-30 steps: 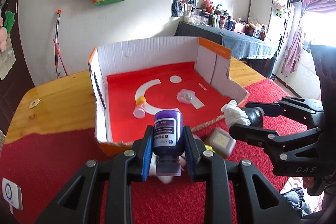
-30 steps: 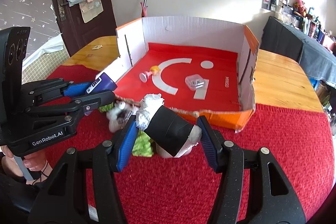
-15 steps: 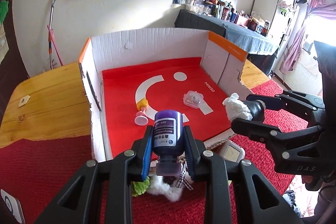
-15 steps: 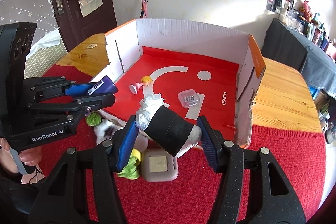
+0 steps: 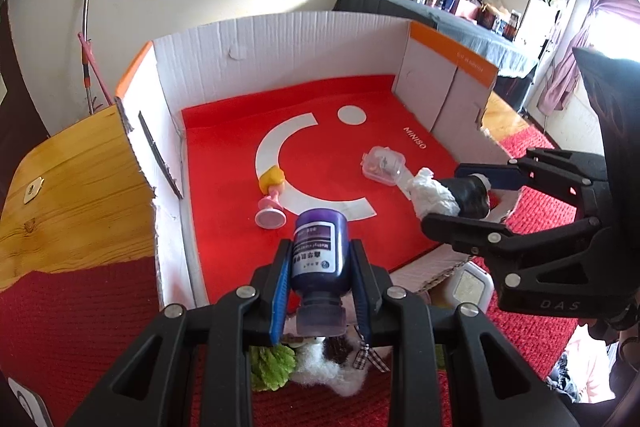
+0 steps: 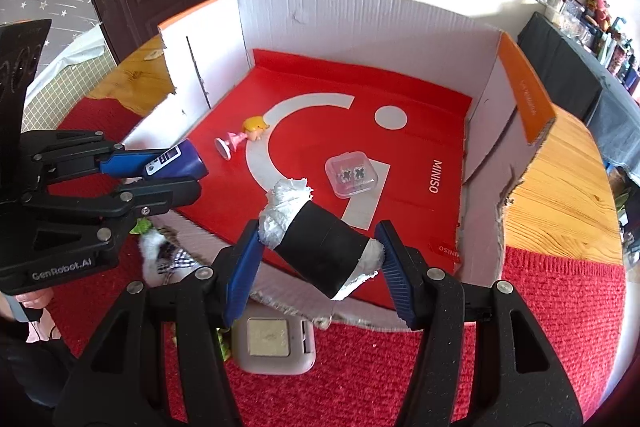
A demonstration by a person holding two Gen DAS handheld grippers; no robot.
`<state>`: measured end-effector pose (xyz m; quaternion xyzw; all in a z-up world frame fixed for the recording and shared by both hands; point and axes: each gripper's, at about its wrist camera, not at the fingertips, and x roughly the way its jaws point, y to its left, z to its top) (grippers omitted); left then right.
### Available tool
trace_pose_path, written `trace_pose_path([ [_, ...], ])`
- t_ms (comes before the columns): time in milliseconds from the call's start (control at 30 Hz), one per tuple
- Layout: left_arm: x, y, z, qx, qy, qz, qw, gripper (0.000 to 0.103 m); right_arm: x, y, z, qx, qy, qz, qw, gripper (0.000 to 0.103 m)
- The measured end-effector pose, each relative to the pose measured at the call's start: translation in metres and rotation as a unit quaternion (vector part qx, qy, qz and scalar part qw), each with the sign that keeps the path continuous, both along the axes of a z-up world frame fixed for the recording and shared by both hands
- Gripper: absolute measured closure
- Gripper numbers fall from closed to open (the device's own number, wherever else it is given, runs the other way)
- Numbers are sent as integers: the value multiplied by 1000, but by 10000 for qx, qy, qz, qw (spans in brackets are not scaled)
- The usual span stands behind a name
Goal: Organize objects
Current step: 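Carry the blue bottle and black cylinder with both tools into the cardboard box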
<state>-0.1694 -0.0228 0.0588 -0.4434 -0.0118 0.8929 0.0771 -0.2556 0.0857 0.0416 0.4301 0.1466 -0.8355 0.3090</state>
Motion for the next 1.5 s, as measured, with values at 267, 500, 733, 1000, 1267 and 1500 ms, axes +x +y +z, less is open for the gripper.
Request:
trace_pose_path([
  [267,-10,-2,-9,-134,-194,2,9997,74,-13,-7,-12,227,-193,50,9995,48],
  [500,-19,-6,-19,-178,-329,45,9993,74,-19,-13,-17,356,-262,101,9990,47],
  [733,-26,-12,-25,-185,-385,114,9990,74,-23,-17,-21,373,-315,121,9987,47],
  [1000,-35,-14,-26,-164,-379,159,9990,74,-32,-19,-25,300,-419,97,9986,47],
  [1267,-46,-13,-28,-178,-338,215,9990,74,-38,-23,-28,317,-334,46,9989,48],
  [1500,-54,-13,-29,-176,-332,239,9990,74,-44,-28,-31,312,-243,-12,9992,47],
])
